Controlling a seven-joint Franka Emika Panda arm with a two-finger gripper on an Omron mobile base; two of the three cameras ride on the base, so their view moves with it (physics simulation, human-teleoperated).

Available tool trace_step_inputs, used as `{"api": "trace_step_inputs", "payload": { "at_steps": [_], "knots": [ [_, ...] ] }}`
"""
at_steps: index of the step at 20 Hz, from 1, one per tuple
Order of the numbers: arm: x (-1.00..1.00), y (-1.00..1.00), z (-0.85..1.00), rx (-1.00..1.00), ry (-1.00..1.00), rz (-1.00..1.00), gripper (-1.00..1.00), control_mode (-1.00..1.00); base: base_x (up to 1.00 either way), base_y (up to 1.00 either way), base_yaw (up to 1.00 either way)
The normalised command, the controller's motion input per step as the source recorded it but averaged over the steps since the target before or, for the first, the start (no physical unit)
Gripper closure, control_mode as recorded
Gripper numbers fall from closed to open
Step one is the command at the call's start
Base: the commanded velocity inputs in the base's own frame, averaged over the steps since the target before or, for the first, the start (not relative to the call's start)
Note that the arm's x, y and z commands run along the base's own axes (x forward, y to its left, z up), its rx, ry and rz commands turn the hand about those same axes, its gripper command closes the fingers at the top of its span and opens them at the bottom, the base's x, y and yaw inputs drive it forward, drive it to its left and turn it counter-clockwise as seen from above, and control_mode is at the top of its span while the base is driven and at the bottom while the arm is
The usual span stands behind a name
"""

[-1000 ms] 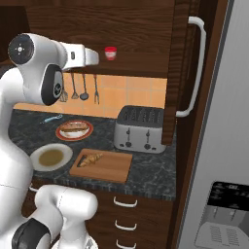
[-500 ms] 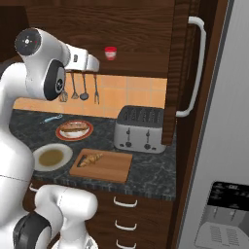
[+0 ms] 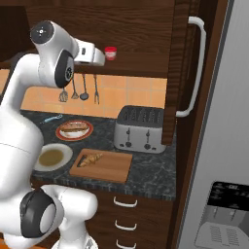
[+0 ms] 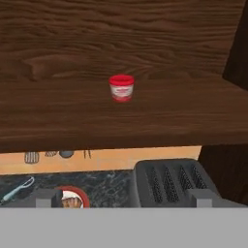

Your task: From the different types of pastries on the counter, select a croissant and place it on the cutting board. Then retrieve a jar of jam from the cabinet and place it alongside the croissant on the cutting board.

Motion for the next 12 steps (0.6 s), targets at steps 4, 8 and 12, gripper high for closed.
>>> {"api": "trace_step_inputs", "payload": {
  "at_steps": [4, 8, 12],
  "knots": [
    [0.22, 0.0, -0.06, -0.07, 0.18, 0.0, -1.0, -1.0, 0.0, 0.0, 0.0],
    [0.37, 0.0, 0.0, 0.01, -0.01, 0.0, -1.0, -1.0, 0.0, 0.0, 0.0],
    [0.31, 0.0, -0.18, 0.0, -0.09, 0.0, -1.0, -1.0, 0.0, 0.0, 0.0]
  ]
}}
